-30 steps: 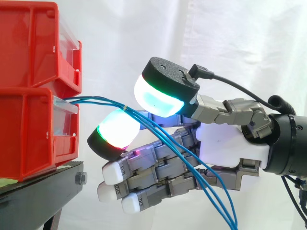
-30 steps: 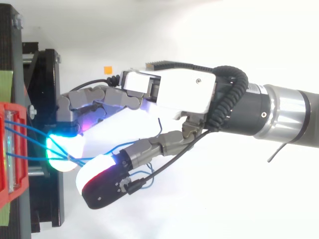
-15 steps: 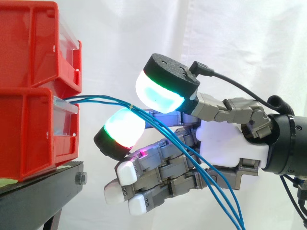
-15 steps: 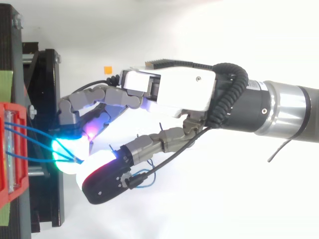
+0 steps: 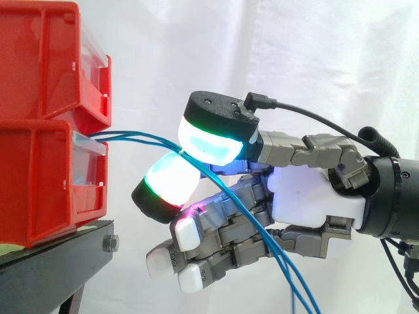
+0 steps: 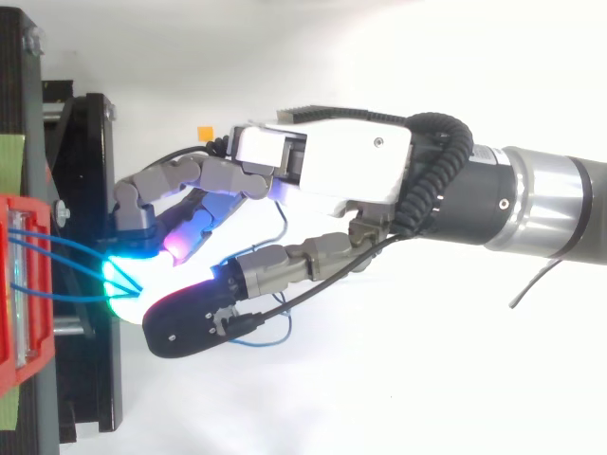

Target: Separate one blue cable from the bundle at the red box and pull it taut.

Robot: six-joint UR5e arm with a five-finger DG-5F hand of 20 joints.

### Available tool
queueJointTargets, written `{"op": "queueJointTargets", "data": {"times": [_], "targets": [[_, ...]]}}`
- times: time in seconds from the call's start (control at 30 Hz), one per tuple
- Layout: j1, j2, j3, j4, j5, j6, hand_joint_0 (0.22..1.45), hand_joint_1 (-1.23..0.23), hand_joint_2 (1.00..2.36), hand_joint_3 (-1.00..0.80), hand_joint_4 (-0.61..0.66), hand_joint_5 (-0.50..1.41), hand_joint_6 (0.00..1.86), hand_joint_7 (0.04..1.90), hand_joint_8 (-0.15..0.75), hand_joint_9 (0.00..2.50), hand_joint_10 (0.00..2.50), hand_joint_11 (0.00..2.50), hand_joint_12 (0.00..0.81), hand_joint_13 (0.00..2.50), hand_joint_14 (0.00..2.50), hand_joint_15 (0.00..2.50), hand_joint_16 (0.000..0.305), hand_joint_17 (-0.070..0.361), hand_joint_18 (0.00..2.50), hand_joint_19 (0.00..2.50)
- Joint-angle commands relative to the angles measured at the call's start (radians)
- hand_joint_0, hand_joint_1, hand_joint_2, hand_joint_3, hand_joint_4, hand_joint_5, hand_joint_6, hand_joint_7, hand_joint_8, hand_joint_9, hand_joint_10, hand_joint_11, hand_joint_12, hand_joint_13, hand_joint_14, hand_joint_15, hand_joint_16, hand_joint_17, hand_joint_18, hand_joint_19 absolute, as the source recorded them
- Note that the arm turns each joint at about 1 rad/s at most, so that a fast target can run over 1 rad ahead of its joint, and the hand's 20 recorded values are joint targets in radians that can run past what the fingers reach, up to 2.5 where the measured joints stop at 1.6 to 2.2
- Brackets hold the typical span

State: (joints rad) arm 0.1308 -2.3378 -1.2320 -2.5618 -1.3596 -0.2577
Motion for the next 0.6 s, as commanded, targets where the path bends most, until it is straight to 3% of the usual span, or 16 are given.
{"op": "queueJointTargets", "data": {"times": [0.0,0.2,0.57], "targets": [[-0.002,0.0,0.0,0.0,-0.006,0.0,0.6,-0.57,1.02,-0.11,0.17,-0.12,0.73,1.2,0.345,0.94,0.02,0.66,0.412,0.73,0.02,0.4,0.051,0.116,0.68,0.46],[-0.003,0.0,0.0,0.0,-0.015,0.0,0.6,-0.62,1.02,-0.1,0.18,-0.14,0.76,1.17,0.353,0.93,0.02,0.71,0.417,0.73,0.02,0.41,0.052,0.118,0.69,0.47],[-0.005,0.0,0.0,-0.005,-0.021,0.0,0.62,-0.75,1.03,-0.03,0.09,-0.18,0.84,1.11,0.331,0.92,0.02,0.8,0.405,0.73,0.02,0.42,0.049,0.11,0.69,0.49]]}}
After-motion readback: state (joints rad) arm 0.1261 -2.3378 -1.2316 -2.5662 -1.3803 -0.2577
